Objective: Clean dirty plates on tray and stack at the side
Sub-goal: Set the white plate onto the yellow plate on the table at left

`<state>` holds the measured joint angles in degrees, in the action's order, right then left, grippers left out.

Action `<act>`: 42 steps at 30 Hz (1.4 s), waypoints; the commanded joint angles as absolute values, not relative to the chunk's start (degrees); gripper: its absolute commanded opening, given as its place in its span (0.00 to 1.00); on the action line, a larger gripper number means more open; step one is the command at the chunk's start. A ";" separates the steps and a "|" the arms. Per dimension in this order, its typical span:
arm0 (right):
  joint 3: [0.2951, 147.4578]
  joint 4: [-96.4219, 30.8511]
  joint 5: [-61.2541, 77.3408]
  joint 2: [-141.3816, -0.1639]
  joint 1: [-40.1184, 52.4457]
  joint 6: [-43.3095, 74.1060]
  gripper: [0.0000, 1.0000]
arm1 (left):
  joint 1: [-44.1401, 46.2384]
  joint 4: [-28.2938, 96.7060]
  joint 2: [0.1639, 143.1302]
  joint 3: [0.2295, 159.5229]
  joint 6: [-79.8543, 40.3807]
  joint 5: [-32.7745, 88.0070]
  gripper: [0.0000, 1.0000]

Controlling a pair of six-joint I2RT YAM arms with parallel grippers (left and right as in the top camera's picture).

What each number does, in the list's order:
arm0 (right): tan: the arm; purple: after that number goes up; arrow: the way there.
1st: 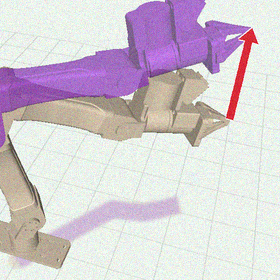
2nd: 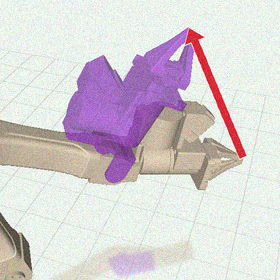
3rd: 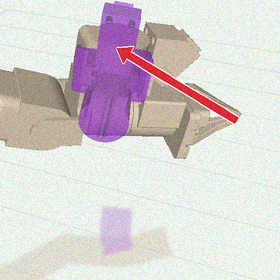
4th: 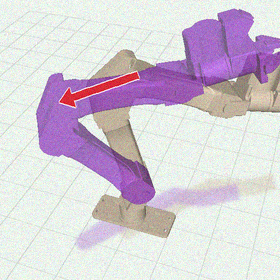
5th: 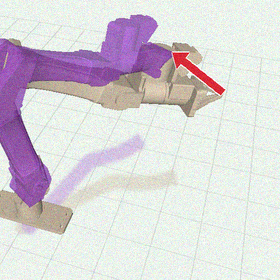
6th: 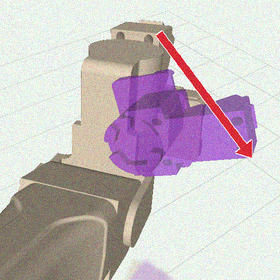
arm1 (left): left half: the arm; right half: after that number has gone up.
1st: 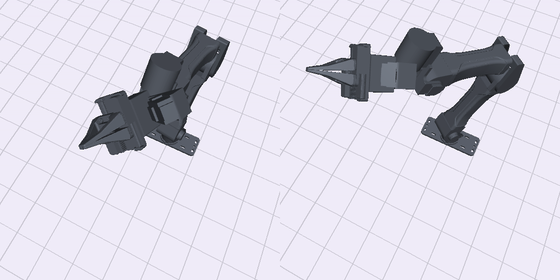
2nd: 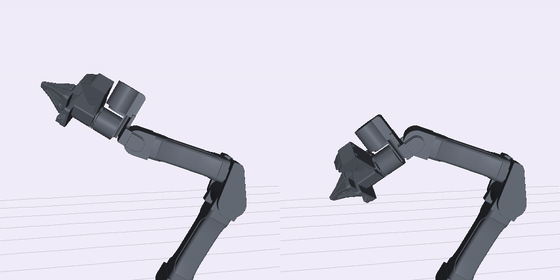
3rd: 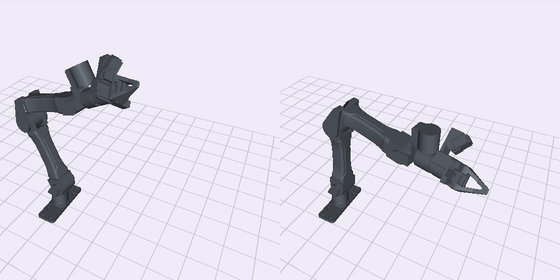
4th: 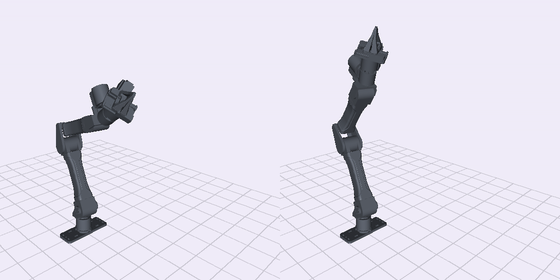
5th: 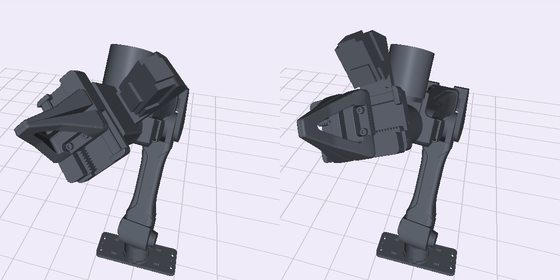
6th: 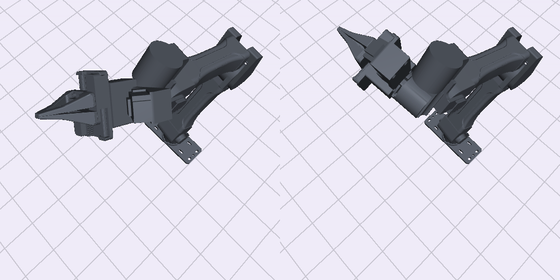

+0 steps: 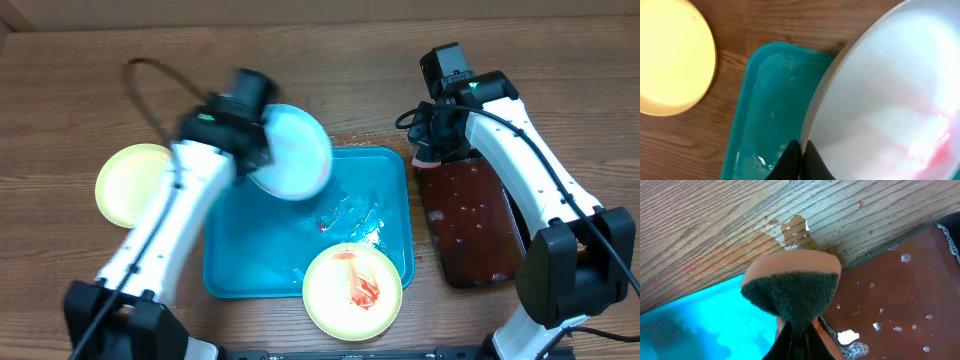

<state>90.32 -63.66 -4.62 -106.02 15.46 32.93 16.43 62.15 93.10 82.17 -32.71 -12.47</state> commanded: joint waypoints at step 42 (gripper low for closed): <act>91.96 -64.01 0.16 -104.73 15.25 31.42 0.04 | -43.97 34.02 91.83 52.95 -34.94 13.56 0.04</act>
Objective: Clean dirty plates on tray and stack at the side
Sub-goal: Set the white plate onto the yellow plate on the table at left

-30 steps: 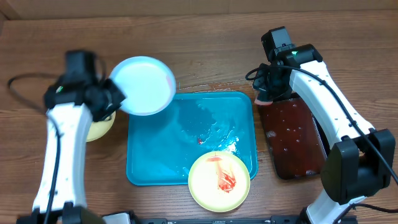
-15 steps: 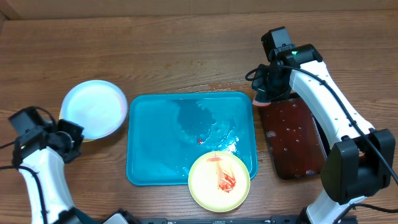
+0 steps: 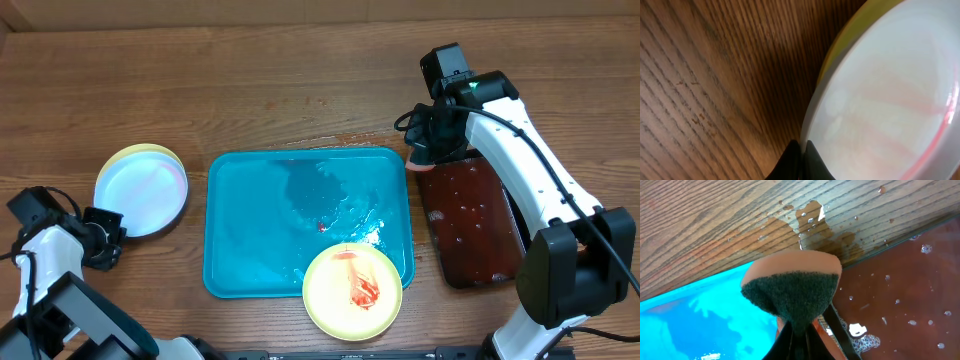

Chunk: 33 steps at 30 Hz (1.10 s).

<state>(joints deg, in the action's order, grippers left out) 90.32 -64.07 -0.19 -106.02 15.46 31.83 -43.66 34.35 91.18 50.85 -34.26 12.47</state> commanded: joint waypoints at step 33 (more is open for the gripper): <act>91.94 -63.88 0.16 -104.73 15.25 31.40 0.04 | -23.09 49.58 92.07 73.21 -21.34 8.60 0.51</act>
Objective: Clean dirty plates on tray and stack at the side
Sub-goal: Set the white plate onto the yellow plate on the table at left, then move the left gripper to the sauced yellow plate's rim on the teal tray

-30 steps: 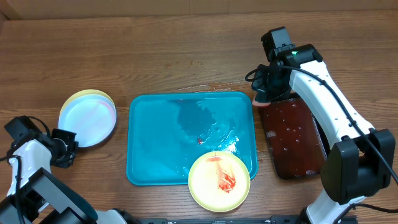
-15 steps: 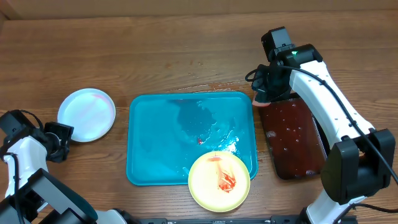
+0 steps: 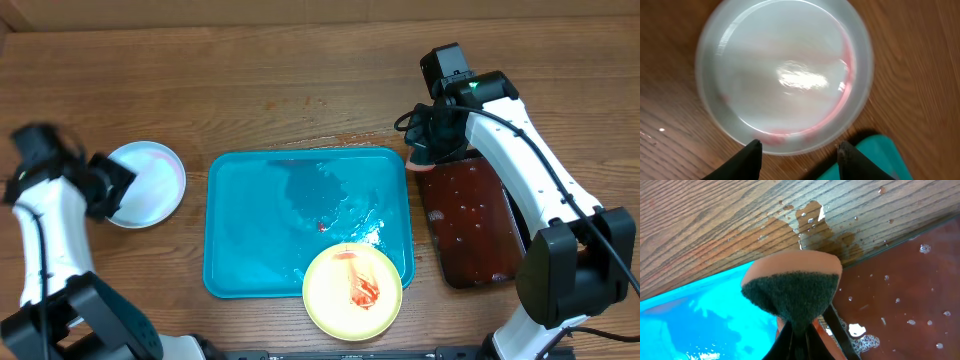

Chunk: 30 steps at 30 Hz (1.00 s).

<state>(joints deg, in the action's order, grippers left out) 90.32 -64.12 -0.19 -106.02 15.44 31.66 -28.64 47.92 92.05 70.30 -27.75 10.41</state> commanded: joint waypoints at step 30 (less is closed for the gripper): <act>91.96 -64.97 0.19 -104.73 15.25 28.62 0.04 | 42.48 70.17 92.07 63.31 -45.60 14.37 0.59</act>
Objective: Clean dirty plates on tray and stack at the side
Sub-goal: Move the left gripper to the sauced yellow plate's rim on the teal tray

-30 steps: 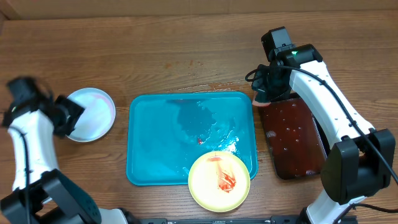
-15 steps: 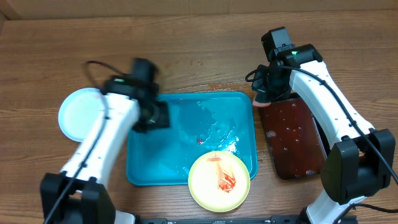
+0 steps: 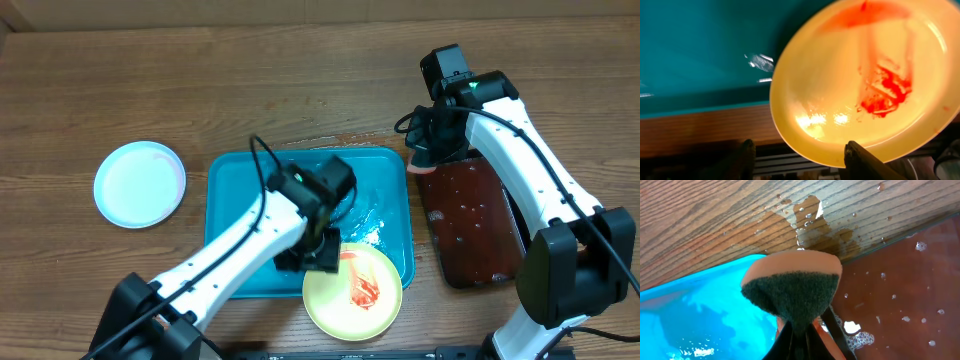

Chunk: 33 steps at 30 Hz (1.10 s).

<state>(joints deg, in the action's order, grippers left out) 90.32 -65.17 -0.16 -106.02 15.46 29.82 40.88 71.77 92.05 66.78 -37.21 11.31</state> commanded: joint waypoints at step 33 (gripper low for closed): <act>91.96 -66.46 0.19 -104.73 15.25 26.48 0.04 | 43.07 55.75 78.00 42.24 -68.95 20.97 0.49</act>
